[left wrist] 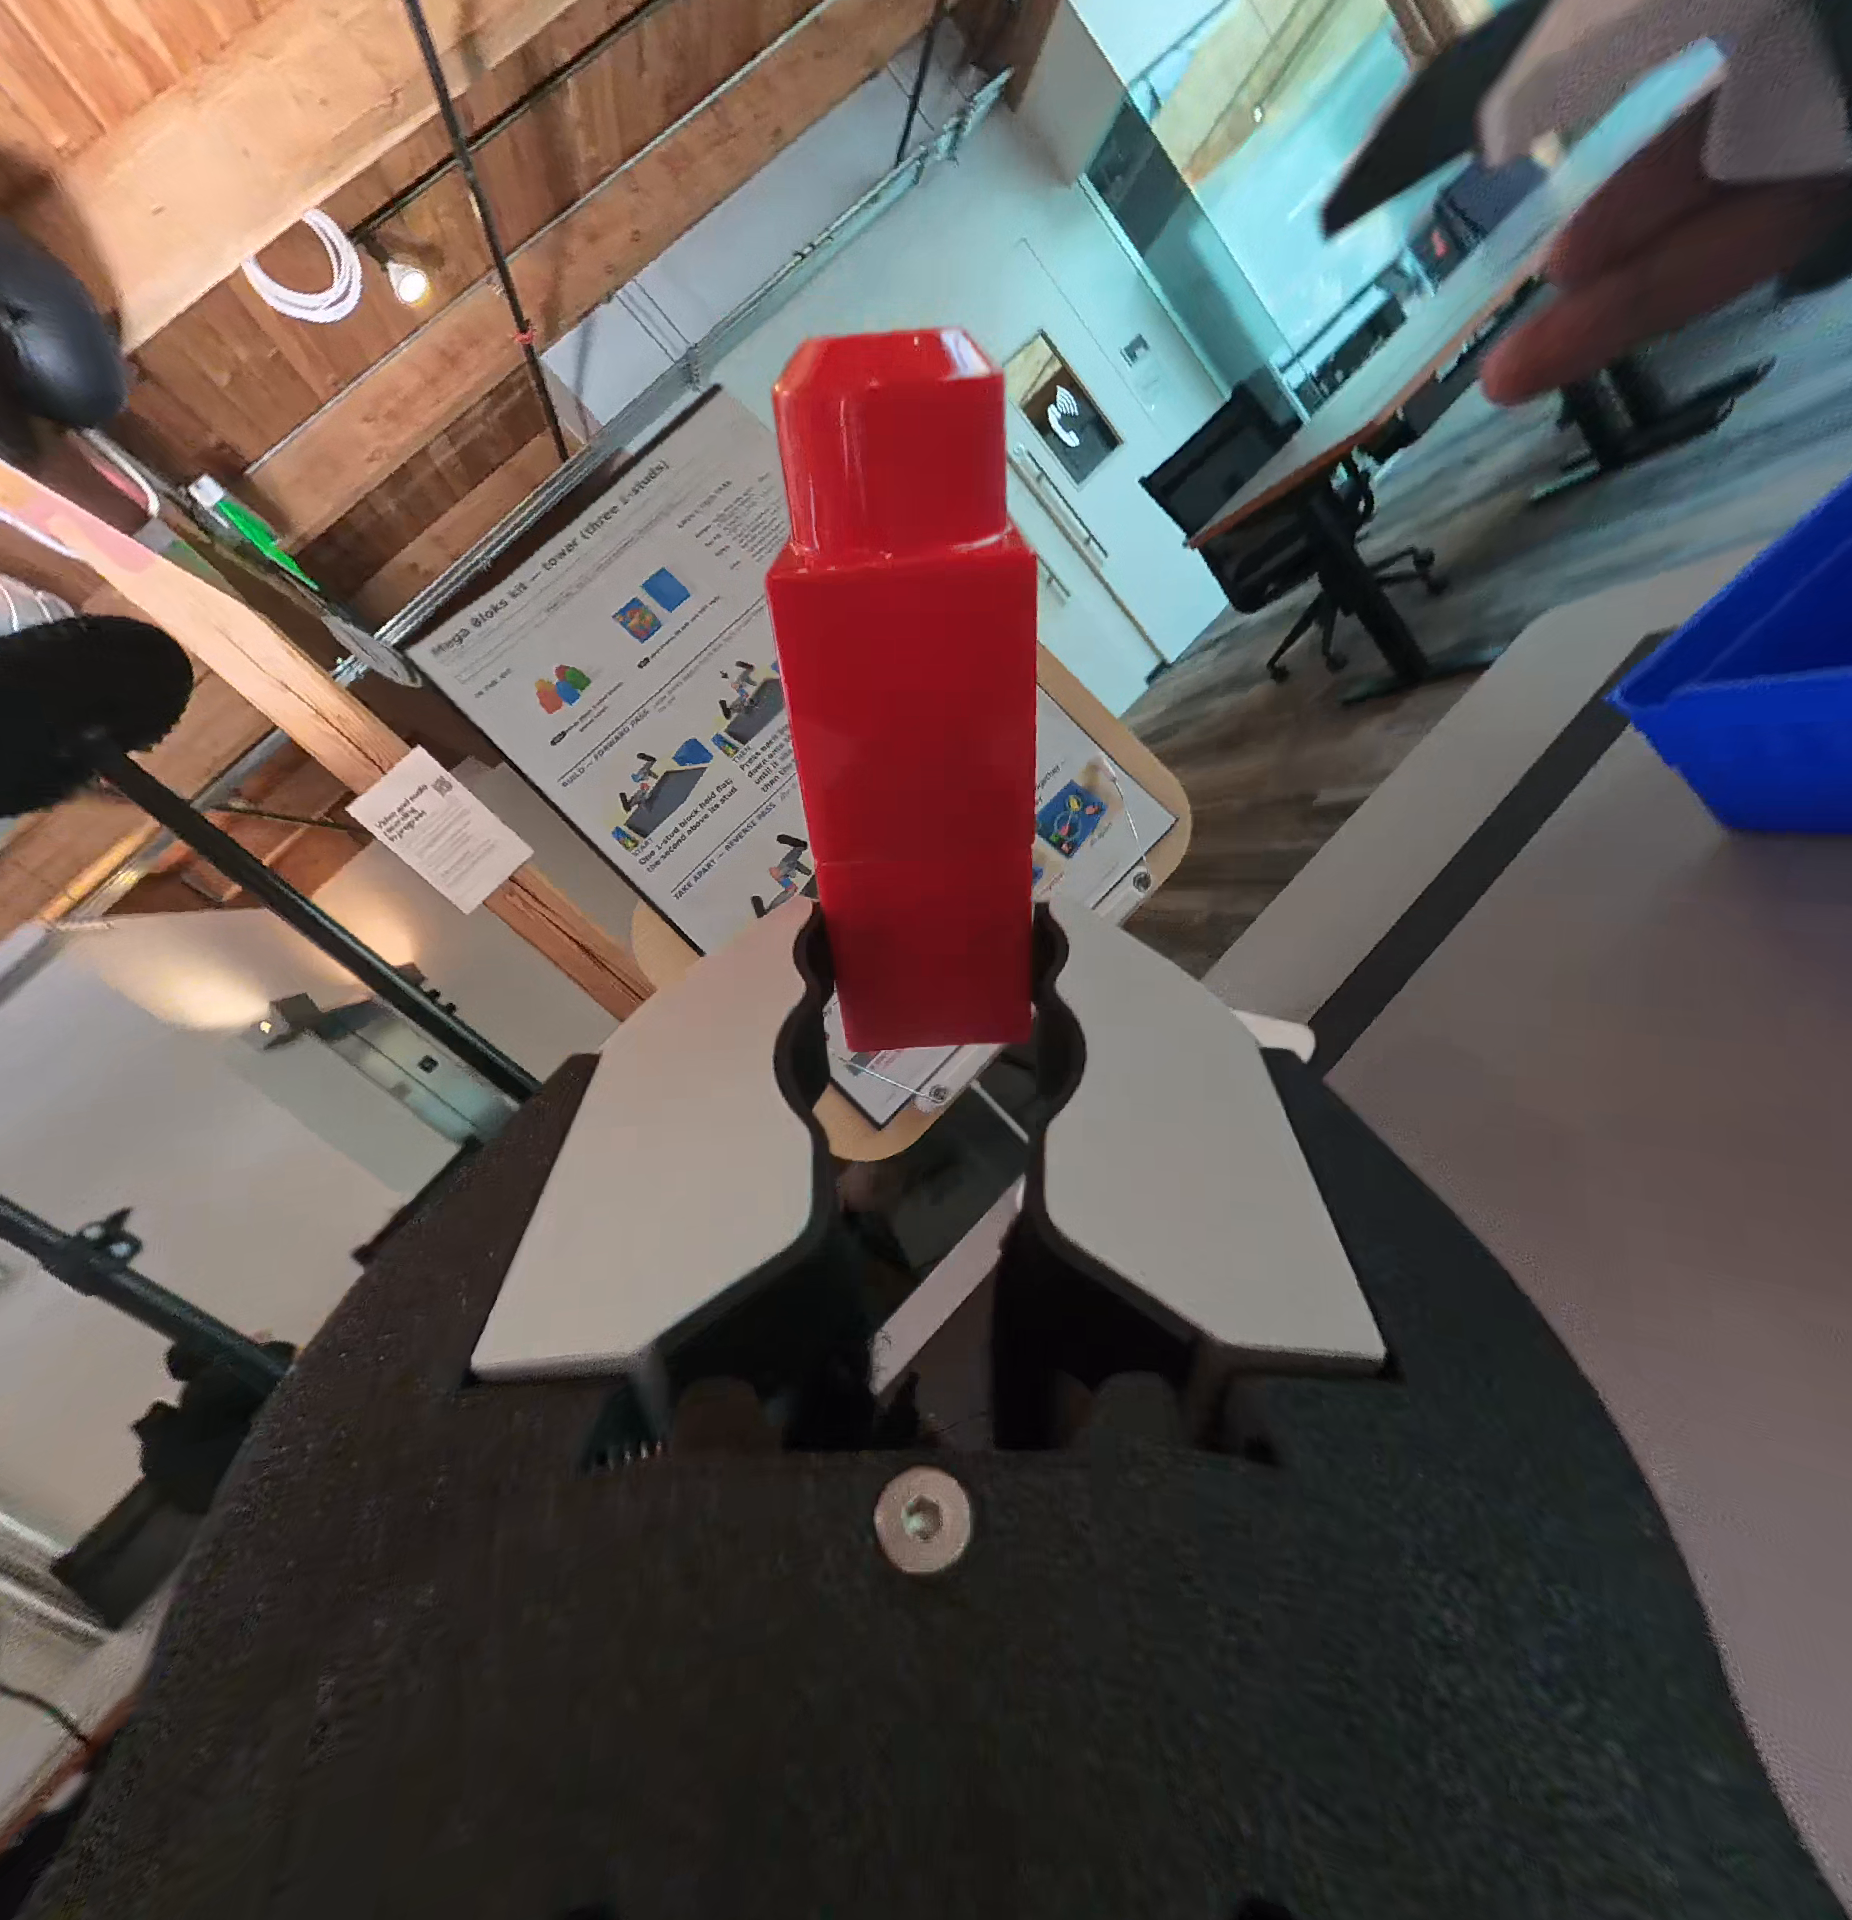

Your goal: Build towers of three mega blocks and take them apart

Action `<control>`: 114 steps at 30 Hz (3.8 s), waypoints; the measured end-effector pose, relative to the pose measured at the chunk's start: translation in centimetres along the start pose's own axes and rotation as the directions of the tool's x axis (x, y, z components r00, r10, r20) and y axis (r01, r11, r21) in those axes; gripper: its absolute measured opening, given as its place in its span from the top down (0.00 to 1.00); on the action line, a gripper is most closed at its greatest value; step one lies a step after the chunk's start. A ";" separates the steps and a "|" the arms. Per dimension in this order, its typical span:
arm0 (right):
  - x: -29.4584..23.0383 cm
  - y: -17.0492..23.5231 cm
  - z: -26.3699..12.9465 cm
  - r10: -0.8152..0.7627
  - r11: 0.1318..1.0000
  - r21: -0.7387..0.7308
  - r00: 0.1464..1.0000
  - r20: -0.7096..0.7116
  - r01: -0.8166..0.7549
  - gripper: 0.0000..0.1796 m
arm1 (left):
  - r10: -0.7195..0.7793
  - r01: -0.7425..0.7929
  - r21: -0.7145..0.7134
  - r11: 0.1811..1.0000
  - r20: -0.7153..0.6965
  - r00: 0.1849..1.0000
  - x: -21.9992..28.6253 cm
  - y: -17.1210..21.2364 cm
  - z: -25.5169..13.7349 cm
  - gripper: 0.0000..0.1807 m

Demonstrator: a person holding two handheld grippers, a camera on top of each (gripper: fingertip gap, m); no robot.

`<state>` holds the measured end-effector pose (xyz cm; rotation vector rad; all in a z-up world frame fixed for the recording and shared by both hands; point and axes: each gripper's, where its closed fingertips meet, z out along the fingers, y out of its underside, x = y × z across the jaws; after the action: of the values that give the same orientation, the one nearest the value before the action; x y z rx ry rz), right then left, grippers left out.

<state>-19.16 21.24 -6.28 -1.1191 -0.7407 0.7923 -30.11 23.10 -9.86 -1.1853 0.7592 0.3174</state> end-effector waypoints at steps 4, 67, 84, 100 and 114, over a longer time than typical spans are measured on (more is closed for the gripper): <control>-2.4 0.4 1.6 0.030 1.000 -0.001 0.995 0.099 -0.030 0.54 | 0.148 -0.149 -0.026 0.988 -0.034 0.988 1.9 0.0 0.6 0.80; 21.5 15.8 -19.6 -0.382 0.668 -0.641 0.565 -0.732 -0.378 0.80 | -0.183 0.189 0.108 0.976 -0.063 0.981 -3.0 1.0 -1.9 0.80; 22.5 25.6 -24.7 -0.348 0.394 -0.656 0.556 -0.755 -0.644 0.69 | -0.189 0.198 0.103 0.975 -0.086 0.978 -2.6 1.1 -2.0 0.80; 5.5 2.0 -4.2 -0.379 0.924 -0.101 0.914 -0.144 0.368 0.64 | -0.710 0.960 0.024 0.280 -0.667 0.224 1.9 -6.1 -0.9 0.80; -5.9 1.8 1.8 -0.801 0.597 0.071 0.598 0.007 0.799 0.66 | -0.632 0.877 -0.404 0.260 -0.758 -0.162 9.3 -9.2 -1.9 0.80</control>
<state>-24.02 17.49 -8.17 -0.5843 -1.1285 0.0431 -18.63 16.49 -9.92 -1.2862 0.6742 -1.6133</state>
